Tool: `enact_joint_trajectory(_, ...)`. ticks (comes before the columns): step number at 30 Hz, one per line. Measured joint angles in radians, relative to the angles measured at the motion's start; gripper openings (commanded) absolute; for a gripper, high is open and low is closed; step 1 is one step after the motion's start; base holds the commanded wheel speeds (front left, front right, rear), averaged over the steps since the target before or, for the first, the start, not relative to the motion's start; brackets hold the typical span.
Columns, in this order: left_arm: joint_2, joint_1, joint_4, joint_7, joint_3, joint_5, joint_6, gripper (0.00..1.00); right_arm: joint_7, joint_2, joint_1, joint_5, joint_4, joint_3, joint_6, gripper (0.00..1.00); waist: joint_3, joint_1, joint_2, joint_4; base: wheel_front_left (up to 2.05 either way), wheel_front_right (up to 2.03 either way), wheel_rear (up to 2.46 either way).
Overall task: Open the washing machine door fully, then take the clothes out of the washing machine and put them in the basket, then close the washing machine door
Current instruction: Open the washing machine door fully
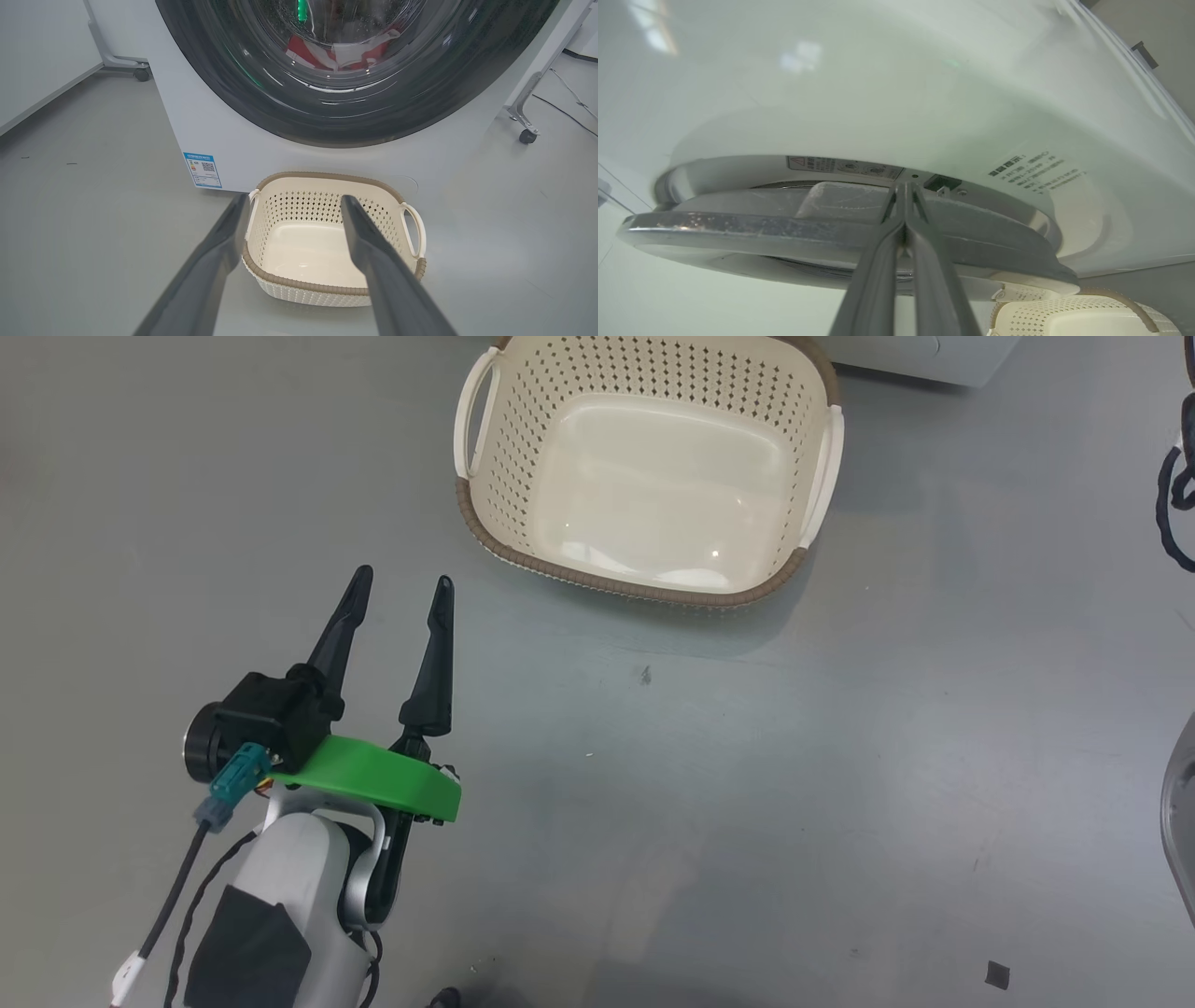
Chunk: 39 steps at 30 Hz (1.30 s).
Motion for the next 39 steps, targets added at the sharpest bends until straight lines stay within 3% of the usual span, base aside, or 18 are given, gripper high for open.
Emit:
enact_joint_trajectory(12, 0.000, 0.000, 0.001, 0.000, -0.004, -0.004, 0.002, 1.00, 0.051, 0.007, -0.072, 0.040, 0.071, -0.007, -0.011, 0.00, 0.012, 0.0000, 0.0000, 0.017, 0.00, 0.00, 0.00)
enact_joint_trajectory(25, -0.001, -0.002, 0.001, 0.000, -0.025, -0.028, 0.006, 1.00, 0.133, -0.018, -0.150, 0.088, 0.135, -0.043, -0.044, 0.00, 0.030, 0.0000, 0.0000, 0.043, 0.00, 0.00, 0.00)
enact_joint_trajectory(39, -0.002, -0.002, 0.001, 0.000, -0.027, -0.028, 0.010, 1.00, 0.195, -0.028, -0.176, 0.124, 0.196, -0.062, -0.052, 0.00, 0.029, 0.0000, 0.0000, 0.048, 0.00, 0.00, 0.00)
